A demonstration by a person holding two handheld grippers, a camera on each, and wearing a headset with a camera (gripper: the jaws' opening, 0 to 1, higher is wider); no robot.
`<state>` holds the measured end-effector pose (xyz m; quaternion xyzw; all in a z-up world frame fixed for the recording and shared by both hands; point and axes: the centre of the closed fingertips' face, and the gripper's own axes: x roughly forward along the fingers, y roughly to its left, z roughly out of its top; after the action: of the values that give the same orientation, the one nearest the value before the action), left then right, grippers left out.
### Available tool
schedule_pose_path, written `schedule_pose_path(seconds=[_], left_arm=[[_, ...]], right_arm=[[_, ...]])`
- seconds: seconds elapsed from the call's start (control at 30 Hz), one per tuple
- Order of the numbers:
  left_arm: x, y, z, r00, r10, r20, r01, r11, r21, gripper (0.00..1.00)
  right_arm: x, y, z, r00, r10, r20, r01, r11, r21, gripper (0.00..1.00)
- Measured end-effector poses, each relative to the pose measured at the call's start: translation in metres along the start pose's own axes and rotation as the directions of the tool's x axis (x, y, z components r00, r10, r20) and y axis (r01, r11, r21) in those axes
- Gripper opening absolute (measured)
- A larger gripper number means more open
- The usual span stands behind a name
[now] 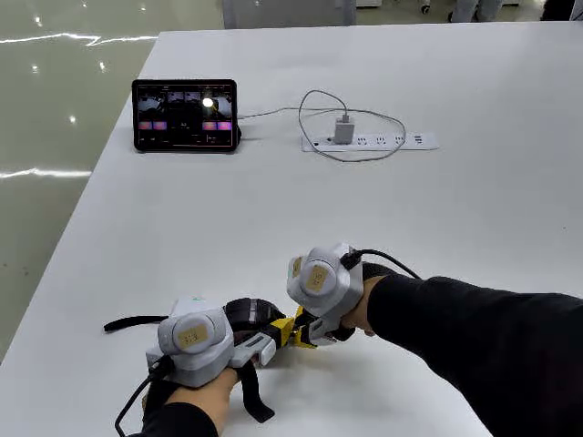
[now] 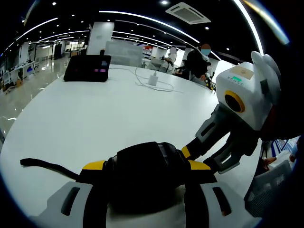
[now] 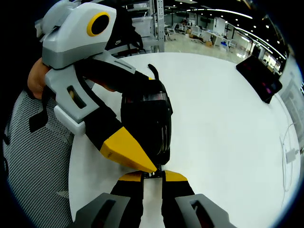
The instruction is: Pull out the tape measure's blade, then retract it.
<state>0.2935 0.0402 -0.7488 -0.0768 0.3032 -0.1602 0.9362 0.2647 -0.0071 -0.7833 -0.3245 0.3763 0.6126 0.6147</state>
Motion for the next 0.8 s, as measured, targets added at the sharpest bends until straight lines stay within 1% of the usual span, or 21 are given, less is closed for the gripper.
schedule_pose_path(seconds=[0.2,0.43,0.67,0.77,0.8], left_arm=[[0.0001,0.0003,0.0002,1.0,0.001,0.004,-0.001,1.0,0.001,0.59],[-0.0003,-0.0002,-0.0003,1.0,-0.002,0.0,0.002,1.0,0.005,0.6],[0.0001,-0.0007,-0.0005,1.0,-0.003,0.002,0.003,1.0,0.014,0.6],[0.0003,-0.0014,-0.0005,1.0,-0.003,0.004,0.003,1.0,0.02,0.61],[0.0002,-0.0017,-0.0006,1.0,-0.003,0.005,0.002,1.0,0.023,0.62]], right_arm=[[0.0005,-0.0004,0.0011,1.0,0.003,0.006,-0.003,1.0,0.005,0.1],[0.0007,-0.0002,0.001,1.0,0.008,0.005,-0.008,1.0,0.004,0.1],[0.0009,0.0002,0.0011,1.0,-0.005,0.004,0.005,1.0,0.006,0.11],[0.0013,-0.0001,0.0016,1.0,-0.006,0.002,0.006,0.999,0.038,0.12],[0.0016,0.0001,0.0016,1.0,-0.009,-0.003,0.009,1.0,0.027,0.12]])
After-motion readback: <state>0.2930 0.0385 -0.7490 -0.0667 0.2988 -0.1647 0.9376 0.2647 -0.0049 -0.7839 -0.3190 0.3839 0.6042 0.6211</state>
